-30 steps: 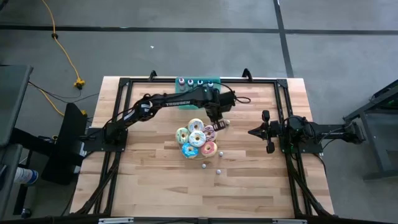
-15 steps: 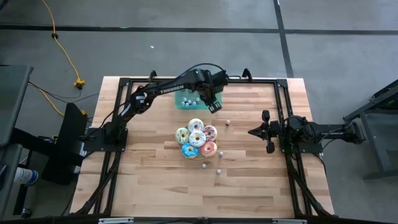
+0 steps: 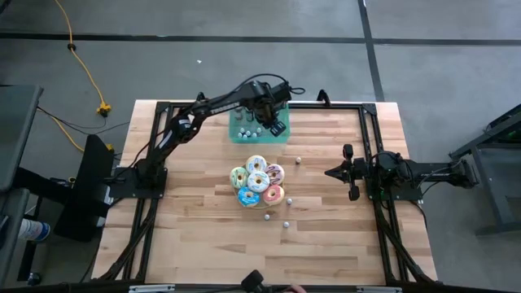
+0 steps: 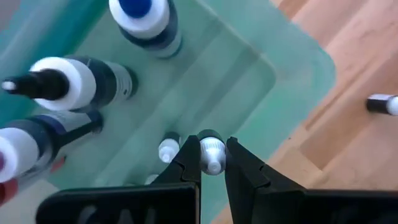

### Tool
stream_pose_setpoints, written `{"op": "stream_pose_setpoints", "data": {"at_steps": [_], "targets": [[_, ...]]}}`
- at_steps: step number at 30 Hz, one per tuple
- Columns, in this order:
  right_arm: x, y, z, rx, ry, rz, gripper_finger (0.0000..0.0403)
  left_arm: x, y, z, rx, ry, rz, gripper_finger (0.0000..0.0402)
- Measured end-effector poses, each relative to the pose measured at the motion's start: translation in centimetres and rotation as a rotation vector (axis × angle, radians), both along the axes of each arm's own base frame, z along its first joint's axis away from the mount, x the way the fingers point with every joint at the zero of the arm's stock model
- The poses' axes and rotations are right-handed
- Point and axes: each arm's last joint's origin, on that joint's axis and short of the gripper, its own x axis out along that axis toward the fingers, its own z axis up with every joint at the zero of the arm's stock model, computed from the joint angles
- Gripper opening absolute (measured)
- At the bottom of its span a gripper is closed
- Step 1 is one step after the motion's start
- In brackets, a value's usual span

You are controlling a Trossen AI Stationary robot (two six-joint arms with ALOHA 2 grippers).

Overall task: Pick & Place food coloring
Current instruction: Put the top small black food coloring bottle into the green container

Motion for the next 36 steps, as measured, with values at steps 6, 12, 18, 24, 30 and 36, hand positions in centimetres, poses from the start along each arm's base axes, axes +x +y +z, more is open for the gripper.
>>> {"op": "stream_pose_setpoints", "data": {"at_steps": [6,12,18,24,30,36], "targets": [[0.0,0.0,0.0,0.0,0.0,0.0,0.0,0.8,0.2,-1.6,-0.025,0.0,0.021,0.0023],[0.0,0.0,0.0,0.0,0.0,0.0,0.0,1.2,0.3,-3.2,-0.065,0.017,0.066,0.0034],[0.0,0.0,0.0,0.0,0.0,0.0,0.0,1.0,0.4,-3.7,-0.061,0.04,0.147,0.0031],[0.0,0.0,0.0,0.0,0.0,0.0,0.0,0.7,0.6,-4.3,-0.056,0.068,0.251,0.0031],[0.0,0.0,0.0,0.0,0.0,0.0,0.0,0.5,0.5,-4.6,-0.085,0.074,0.289,0.0031],[0.0,0.0,0.0,0.0,0.0,0.0,0.0,0.6,0.5,-4.6,-0.081,0.072,0.306,0.0031]]}}
